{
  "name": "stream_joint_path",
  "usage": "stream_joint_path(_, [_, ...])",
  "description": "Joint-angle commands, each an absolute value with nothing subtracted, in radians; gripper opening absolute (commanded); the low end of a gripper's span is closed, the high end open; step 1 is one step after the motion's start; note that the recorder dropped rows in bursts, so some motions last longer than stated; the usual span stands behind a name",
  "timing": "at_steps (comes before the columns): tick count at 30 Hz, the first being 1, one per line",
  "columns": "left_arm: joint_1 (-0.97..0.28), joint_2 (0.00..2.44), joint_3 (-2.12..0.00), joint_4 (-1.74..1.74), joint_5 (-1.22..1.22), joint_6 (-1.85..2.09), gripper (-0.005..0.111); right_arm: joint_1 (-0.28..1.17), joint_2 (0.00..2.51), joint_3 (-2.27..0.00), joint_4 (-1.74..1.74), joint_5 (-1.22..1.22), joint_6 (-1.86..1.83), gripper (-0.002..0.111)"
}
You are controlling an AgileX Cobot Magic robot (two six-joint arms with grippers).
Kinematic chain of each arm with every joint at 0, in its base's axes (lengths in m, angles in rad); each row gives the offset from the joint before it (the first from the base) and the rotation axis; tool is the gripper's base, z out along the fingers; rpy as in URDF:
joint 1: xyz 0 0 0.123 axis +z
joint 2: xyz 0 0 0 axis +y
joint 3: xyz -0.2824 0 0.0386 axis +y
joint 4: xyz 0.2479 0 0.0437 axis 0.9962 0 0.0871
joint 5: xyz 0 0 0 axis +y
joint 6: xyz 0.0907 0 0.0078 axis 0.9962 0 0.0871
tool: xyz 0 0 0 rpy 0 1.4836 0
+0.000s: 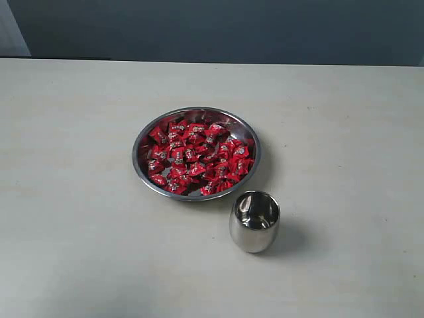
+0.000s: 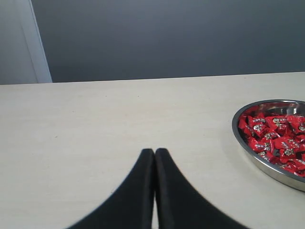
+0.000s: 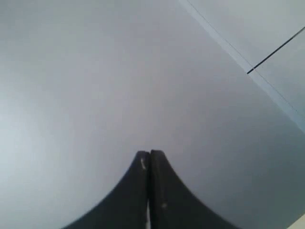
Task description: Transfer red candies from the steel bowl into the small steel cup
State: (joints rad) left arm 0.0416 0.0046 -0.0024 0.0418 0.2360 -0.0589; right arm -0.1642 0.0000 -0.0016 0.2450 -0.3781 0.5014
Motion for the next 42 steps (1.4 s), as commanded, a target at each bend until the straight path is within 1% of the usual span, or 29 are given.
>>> stream_joint_path(1, [0.035,0.0,0.0,0.042,0.232,-0.061,0.0,-0.167,0.0,0.0,0.246,-0.392,0.555,-0.001])
stream_joint_path(5, [0.035,0.0,0.0,0.042,0.232,-0.061,0.0,-0.167,0.0,0.0,0.176,-0.317,0.83,-0.001])
stream_joint_path(8, [0.035,0.0,0.0,0.042,0.232,-0.061,0.0,-0.167,0.0,0.0,-0.079,-0.283,1.017,-0.001])
stream_joint_path(10, [0.035,0.0,0.0,0.042,0.232,-0.061,0.0,-0.167,0.0,0.0,-0.248,-0.337,1.137,-0.001])
stream_joint_path(13, [0.035,0.0,0.0,0.042,0.232,-0.061,0.0,-0.167,0.0,0.0,-0.455,-0.477,1.177,-0.001])
stream_joint_path(14, [0.035,0.0,0.0,0.042,0.232,-0.061,0.0,-0.167,0.0,0.0,-0.512,-0.486,1.181,-0.001])
stream_joint_path(18, [0.035,0.0,0.0,0.042,0.232,-0.061,0.0,-0.167,0.072,-0.086,-0.756,-0.371,1.283,-0.001])
stream_joint_path(21, [0.035,0.0,0.0,0.042,0.232,-0.061,0.0,-0.167,0.213,-0.195,-0.926,-0.349,1.319,-0.001])
stream_joint_path(24, [0.035,0.0,0.0,0.042,0.232,-0.061,0.0,-0.167,0.416,-0.343,-1.027,-0.357,1.319,-0.001])
stream_joint_path(29, [0.035,0.0,0.0,0.042,0.232,-0.061,0.0,-0.167,0.842,-0.616,-1.184,-0.422,1.379,-0.001])
stream_joint_path(33, [0.035,0.0,0.0,0.042,0.232,-0.061,0.0,-0.154,1.164,-0.825,-1.383,-0.482,1.549,-0.001])
stream_joint_path(36, [0.035,0.0,0.0,0.042,0.232,-0.061,0.0,-0.099,1.37,-0.982,-1.554,-0.473,1.674,-0.001])
stream_joint_path(39, [0.035,0.0,0.0,0.042,0.232,-0.061,0.0,-0.013,1.557,-1.119,-1.744,-0.392,1.805,-0.001])
stream_joint_path(42, [0.035,0.0,0.0,0.042,0.232,-0.061,0.0,0.07,1.696,-1.226,-1.744,-0.264,1.832,-0.001])
